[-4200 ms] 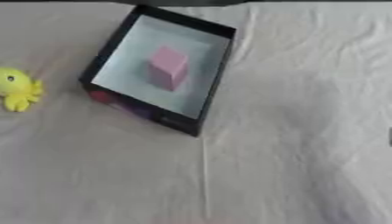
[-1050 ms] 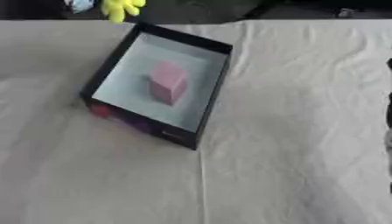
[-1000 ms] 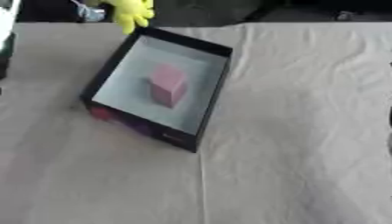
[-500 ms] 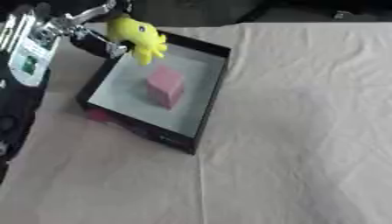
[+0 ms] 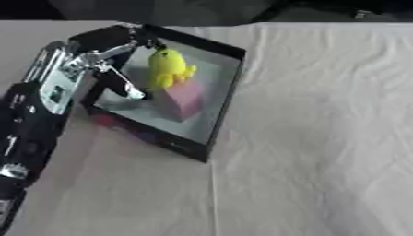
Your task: Pick up objects on the table and place them in the box.
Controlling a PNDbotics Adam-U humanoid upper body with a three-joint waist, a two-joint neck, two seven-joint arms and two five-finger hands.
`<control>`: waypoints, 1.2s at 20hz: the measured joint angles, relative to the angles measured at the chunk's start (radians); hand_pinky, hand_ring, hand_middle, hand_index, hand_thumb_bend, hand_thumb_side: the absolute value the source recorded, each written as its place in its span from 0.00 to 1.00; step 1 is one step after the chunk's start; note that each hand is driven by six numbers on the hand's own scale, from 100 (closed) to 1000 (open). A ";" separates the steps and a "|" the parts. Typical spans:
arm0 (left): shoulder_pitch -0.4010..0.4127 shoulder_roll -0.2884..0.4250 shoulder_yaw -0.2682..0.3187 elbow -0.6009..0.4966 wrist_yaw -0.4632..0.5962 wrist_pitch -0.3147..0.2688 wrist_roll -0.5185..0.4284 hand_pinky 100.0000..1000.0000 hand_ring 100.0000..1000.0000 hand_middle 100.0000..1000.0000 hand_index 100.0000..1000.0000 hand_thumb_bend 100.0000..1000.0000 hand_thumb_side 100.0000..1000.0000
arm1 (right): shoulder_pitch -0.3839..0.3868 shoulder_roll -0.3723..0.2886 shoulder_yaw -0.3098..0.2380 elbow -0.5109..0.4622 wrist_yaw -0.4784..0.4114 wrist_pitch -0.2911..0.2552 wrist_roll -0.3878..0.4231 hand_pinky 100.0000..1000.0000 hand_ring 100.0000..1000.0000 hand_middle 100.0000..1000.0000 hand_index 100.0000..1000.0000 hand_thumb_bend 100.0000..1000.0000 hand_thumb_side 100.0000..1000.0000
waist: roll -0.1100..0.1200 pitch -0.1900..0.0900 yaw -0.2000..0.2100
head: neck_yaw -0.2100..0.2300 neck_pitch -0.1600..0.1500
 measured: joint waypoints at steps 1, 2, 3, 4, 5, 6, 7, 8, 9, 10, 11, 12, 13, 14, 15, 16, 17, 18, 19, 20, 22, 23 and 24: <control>0.001 0.000 0.000 0.000 -0.004 -0.001 0.000 0.89 0.79 0.77 0.91 0.70 0.38 | 0.000 0.000 0.000 0.000 0.000 0.000 0.000 1.00 0.94 0.96 0.87 0.17 0.36 | 0.000 0.000 0.000 | 0.000 0.000; 0.003 0.000 0.001 0.000 -0.007 -0.001 0.001 0.89 0.79 0.78 0.92 0.74 0.39 | 0.000 0.000 0.000 0.000 0.000 0.000 0.000 1.00 0.94 0.96 0.87 0.17 0.36 | 0.000 0.000 0.000 | -0.001 0.000; 0.006 0.000 0.002 0.000 -0.011 -0.001 0.001 0.90 0.80 0.78 0.92 0.75 0.39 | 0.001 0.000 0.000 0.000 0.000 0.000 0.000 1.00 0.94 0.96 0.87 0.17 0.36 | 0.000 0.000 0.001 | -0.001 0.000; 0.007 0.000 0.005 0.000 -0.014 0.000 0.003 0.91 0.80 0.79 0.92 0.78 0.40 | 0.001 0.000 0.000 0.000 0.000 0.000 0.000 1.00 0.94 0.96 0.87 0.17 0.36 | 0.000 0.000 0.003 | -0.001 0.000; 0.007 0.000 0.007 -0.001 -0.018 0.003 0.005 0.91 0.80 0.79 0.92 0.78 0.39 | 0.001 0.000 0.000 0.000 0.000 0.000 0.000 1.00 0.94 0.96 0.87 0.17 0.36 | -0.001 0.000 0.004 | -0.001 0.000; 0.008 0.000 0.009 -0.002 -0.021 0.005 0.008 0.91 0.80 0.78 0.92 0.78 0.40 | 0.002 0.000 0.000 0.000 0.000 0.000 0.000 1.00 0.94 0.96 0.87 0.17 0.36 | -0.002 0.000 0.005 | -0.001 0.000; 0.008 0.000 0.012 -0.004 -0.023 0.008 0.011 0.90 0.80 0.78 0.91 0.78 0.40 | 0.002 0.000 0.000 0.000 0.000 0.000 0.000 1.00 0.94 0.96 0.87 0.17 0.36 | -0.003 0.000 0.006 | -0.002 0.000; 0.009 0.000 0.013 -0.008 -0.023 0.011 0.014 0.90 0.79 0.78 0.91 0.78 0.40 | 0.004 0.000 0.000 0.000 0.000 0.000 0.000 1.00 0.94 0.96 0.87 0.17 0.36 | -0.004 0.000 0.007 | -0.002 0.000; 0.010 0.000 0.016 -0.014 -0.023 0.015 0.018 0.90 0.79 0.77 0.91 0.77 0.40 | 0.007 0.000 0.000 0.000 0.000 0.000 0.000 1.00 0.94 0.96 0.87 0.17 0.36 | -0.004 0.000 0.008 | -0.003 0.000; 0.012 0.001 0.019 -0.020 -0.021 0.018 0.021 0.90 0.79 0.77 0.91 0.73 0.40 | 0.009 0.000 0.000 0.000 0.000 0.000 -0.001 1.00 0.94 0.96 0.87 0.16 0.36 | -0.005 0.000 0.009 | -0.005 0.001; 0.014 0.003 0.021 -0.027 -0.017 0.022 0.025 0.90 0.79 0.77 0.90 0.72 0.40 | 0.010 0.000 0.000 0.000 0.000 0.000 -0.001 1.00 0.94 0.96 0.87 0.16 0.36 | -0.005 0.000 0.011 | -0.007 0.001; 0.016 0.006 0.026 -0.038 -0.010 0.027 0.030 0.89 0.78 0.77 0.90 0.69 0.40 | 0.011 0.000 0.000 0.000 0.000 -0.001 -0.002 1.00 0.94 0.96 0.87 0.16 0.36 | -0.005 0.000 0.014 | -0.010 0.002; 0.017 0.013 0.031 -0.054 -0.001 0.033 0.038 0.89 0.78 0.76 0.89 0.65 0.41 | 0.013 0.000 -0.001 0.000 0.000 -0.002 -0.003 1.00 0.94 0.96 0.87 0.16 0.36 | -0.005 -0.001 0.019 | -0.015 0.004; 0.018 0.021 0.038 -0.072 0.009 0.041 0.049 0.88 0.77 0.76 0.89 0.61 0.41 | 0.016 0.000 -0.001 0.000 0.000 -0.003 -0.004 1.00 0.94 0.96 0.87 0.16 0.36 | -0.005 -0.002 0.024 | -0.021 0.008; 0.019 0.030 0.045 -0.092 0.022 0.050 0.061 0.88 0.77 0.76 0.88 0.58 0.41 | 0.020 0.000 -0.001 -0.001 0.000 -0.004 -0.005 1.00 0.94 0.96 0.87 0.16 0.36 | -0.005 -0.004 0.028 | -0.029 0.009; 0.020 0.038 0.054 -0.117 0.037 0.061 0.074 0.88 0.76 0.75 0.88 0.54 0.42 | 0.022 0.000 -0.003 -0.003 0.000 -0.004 -0.005 1.00 0.94 0.96 0.87 0.16 0.36 | -0.005 -0.007 0.032 | -0.038 0.010; 0.025 0.046 0.064 -0.141 0.053 0.073 0.088 0.87 0.75 0.75 0.88 0.49 0.41 | 0.025 0.000 -0.003 -0.006 0.000 -0.005 -0.006 1.00 0.94 0.96 0.87 0.16 0.36 | -0.005 -0.009 0.036 | -0.048 0.010; 0.032 0.055 0.076 -0.165 0.067 0.086 0.102 0.87 0.74 0.75 0.87 0.46 0.40 | 0.029 0.000 -0.005 -0.008 0.001 -0.006 -0.007 1.00 0.94 0.96 0.87 0.16 0.36 | -0.006 -0.010 0.040 | -0.058 0.010; 0.042 0.066 0.090 -0.190 0.082 0.100 0.117 0.86 0.74 0.75 0.87 0.44 0.40 | 0.032 0.000 -0.006 -0.012 0.002 -0.007 -0.008 1.00 0.94 0.96 0.87 0.16 0.35 | -0.006 -0.011 0.045 | -0.069 0.010; 0.056 0.078 0.105 -0.214 0.098 0.113 0.133 0.84 0.72 0.74 0.86 0.40 0.40 | 0.038 0.000 -0.007 -0.016 0.003 -0.007 -0.008 1.00 0.94 0.96 0.87 0.16 0.35 | -0.006 -0.011 0.051 | -0.080 0.010; 0.092 0.105 0.139 -0.264 0.129 0.138 0.162 0.80 0.70 0.73 0.85 0.37 0.39 | 0.049 0.000 -0.007 -0.026 0.006 -0.009 -0.009 1.00 0.94 0.96 0.87 0.16 0.35 | -0.006 -0.012 0.064 | -0.099 0.010; 0.112 0.120 0.155 -0.289 0.143 0.150 0.178 0.80 0.69 0.72 0.84 0.36 0.38 | 0.054 0.000 -0.007 -0.032 0.008 -0.010 -0.010 1.00 0.94 0.96 0.87 0.16 0.35 | -0.007 -0.014 0.070 | -0.107 0.010; 0.132 0.135 0.171 -0.313 0.159 0.163 0.193 0.79 0.69 0.72 0.84 0.35 0.38 | 0.057 0.000 -0.007 -0.037 0.011 -0.010 -0.010 1.00 0.94 0.96 0.87 0.16 0.35 | -0.007 -0.014 0.074 | -0.115 0.010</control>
